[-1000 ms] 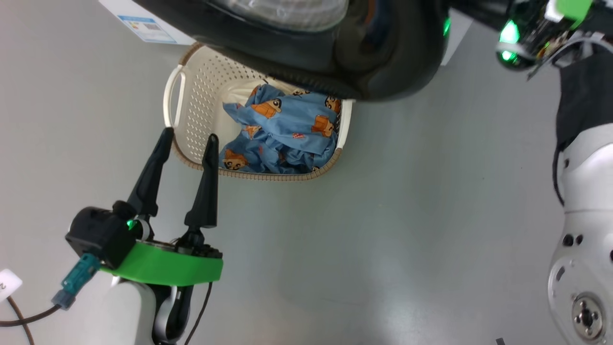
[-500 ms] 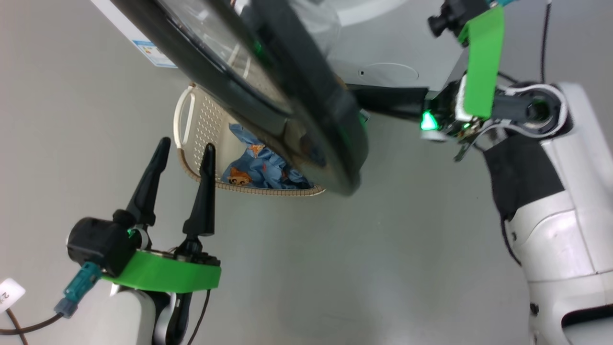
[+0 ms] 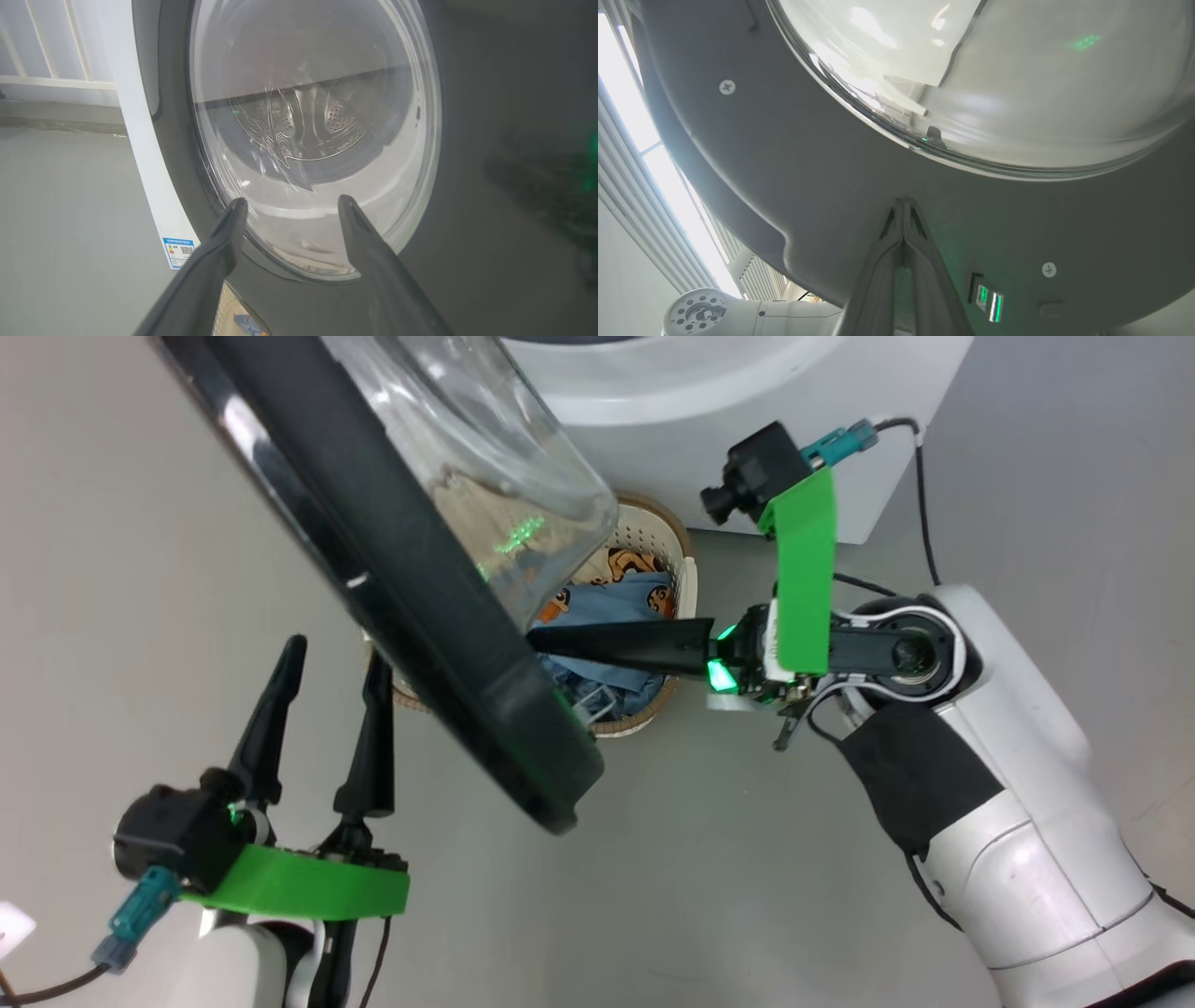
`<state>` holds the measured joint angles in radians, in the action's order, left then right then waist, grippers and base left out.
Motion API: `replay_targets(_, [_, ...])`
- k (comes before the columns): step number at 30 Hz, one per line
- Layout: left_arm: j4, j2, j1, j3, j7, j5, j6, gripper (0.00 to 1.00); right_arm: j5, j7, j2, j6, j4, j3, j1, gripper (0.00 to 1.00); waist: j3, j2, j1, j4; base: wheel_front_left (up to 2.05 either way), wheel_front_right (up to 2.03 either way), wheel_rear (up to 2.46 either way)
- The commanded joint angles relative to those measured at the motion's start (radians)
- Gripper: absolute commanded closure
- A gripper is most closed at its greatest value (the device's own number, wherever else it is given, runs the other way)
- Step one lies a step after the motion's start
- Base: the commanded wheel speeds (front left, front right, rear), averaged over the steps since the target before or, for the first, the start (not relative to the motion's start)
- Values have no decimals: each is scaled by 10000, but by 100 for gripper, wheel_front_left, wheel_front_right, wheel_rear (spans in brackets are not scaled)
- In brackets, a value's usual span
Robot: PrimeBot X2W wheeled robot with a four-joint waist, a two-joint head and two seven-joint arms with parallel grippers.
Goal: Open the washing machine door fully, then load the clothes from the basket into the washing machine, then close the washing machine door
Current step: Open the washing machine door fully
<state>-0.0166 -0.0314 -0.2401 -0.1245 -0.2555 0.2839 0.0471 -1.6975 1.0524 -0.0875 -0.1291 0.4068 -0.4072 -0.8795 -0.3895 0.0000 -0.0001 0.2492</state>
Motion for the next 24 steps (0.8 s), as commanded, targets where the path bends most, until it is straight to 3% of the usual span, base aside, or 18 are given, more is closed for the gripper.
replay_targets(1, [-185, -189, 87, 371, -63, -30, -60, 0, -90, -70, 373, -16, -333, -221, 197, 100, 55, 0, 1, 32, 0, 0, 0])
replay_targets(8, [-67, -189, 277, 527, -63, -52, -54, 0, -533, -695, 303, -16, -302, -753, 423, 100, 351, 0, 1, 40, 0, 0, 0])
replay_targets(24, [158, -189, 818, 1252, -63, -311, 132, 0, -1793, -2542, -1036, -16, -646, -745, 1624, 100, 1394, 0, 1, -631, 0, 0, 0])
